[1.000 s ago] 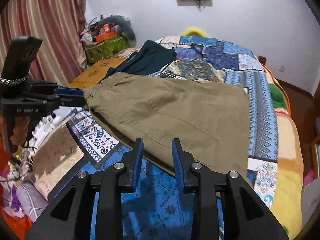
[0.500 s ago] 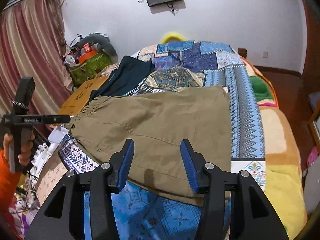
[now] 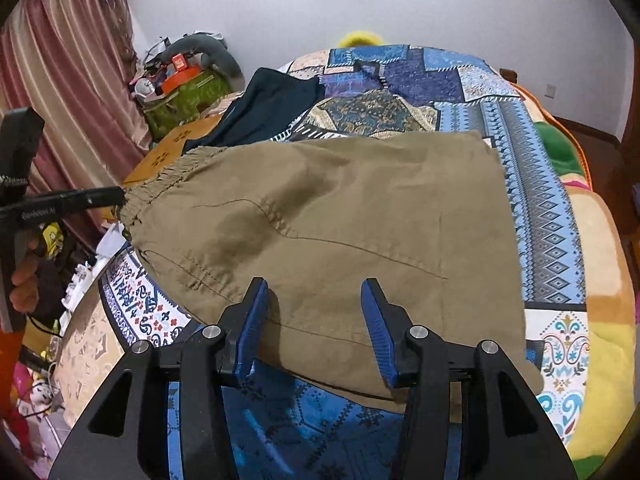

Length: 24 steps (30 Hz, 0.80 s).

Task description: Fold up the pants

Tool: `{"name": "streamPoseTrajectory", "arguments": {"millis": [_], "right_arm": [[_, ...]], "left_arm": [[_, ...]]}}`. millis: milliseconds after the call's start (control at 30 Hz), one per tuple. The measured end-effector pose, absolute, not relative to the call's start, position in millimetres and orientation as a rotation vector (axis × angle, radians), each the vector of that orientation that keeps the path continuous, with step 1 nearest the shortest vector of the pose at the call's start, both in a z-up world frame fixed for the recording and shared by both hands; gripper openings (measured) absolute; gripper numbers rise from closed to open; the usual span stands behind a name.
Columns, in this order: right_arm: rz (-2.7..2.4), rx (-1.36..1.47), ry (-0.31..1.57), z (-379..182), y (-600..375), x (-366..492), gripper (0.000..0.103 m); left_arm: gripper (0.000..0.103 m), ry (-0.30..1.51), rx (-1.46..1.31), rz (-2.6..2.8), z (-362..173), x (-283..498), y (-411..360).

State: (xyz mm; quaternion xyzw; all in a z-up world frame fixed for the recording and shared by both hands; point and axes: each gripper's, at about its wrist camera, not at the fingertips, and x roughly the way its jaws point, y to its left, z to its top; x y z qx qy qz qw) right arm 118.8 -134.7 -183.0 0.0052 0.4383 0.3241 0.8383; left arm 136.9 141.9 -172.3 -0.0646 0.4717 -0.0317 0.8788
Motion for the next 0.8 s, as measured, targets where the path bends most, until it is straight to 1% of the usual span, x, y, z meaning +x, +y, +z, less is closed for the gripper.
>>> {"name": "streamPoseTrajectory", "arguments": {"millis": [67, 100, 133, 167, 200, 367, 433, 467, 500, 600, 667, 800], "right_arm": [[0.691, 0.019, 0.936, -185, -136, 119, 0.044], [0.694, 0.026, 0.942, -186, -137, 120, 0.044], [0.697, 0.032, 0.947, -186, -138, 120, 0.045], [0.698, 0.034, 0.951, -187, -138, 121, 0.046], [0.698, 0.034, 0.953, -188, -139, 120, 0.047], [0.701, 0.046, 0.96, -191, -143, 119, 0.051], [0.705, 0.043, 0.96, -191, -144, 119, 0.051], [0.705, 0.039, 0.958, -191, -144, 118, 0.051], [0.705, 0.036, 0.955, -191, -144, 117, 0.051], [0.704, 0.035, 0.952, -191, -145, 118, 0.051], [0.704, 0.031, 0.953, -190, -144, 119, 0.051], [0.686, 0.007, 0.942, -189, -145, 117, 0.051]], "left_arm": [[0.016, 1.014, -0.172, -0.074, -177, 140, 146], [0.025, 1.029, -0.196, -0.083, -181, 141, 147], [0.036, 1.039, -0.209, -0.087, -184, 141, 146], [0.04, 1.051, -0.218, -0.088, -188, 142, 144], [0.043, 1.056, -0.22, -0.095, -191, 143, 142], [0.043, 1.062, -0.202, -0.104, -196, 148, 127], [0.038, 1.033, -0.154, -0.095, -192, 148, 119], [0.034, 1.011, -0.122, -0.086, -188, 146, 115], [0.014, 0.996, -0.094, -0.07, -185, 144, 113], [0.012, 0.954, -0.065, -0.043, -173, 140, 113], [0.006, 0.939, -0.063, -0.023, -168, 139, 117], [0.004, 0.956, -0.067, 0.013, -176, 137, 131]]}}
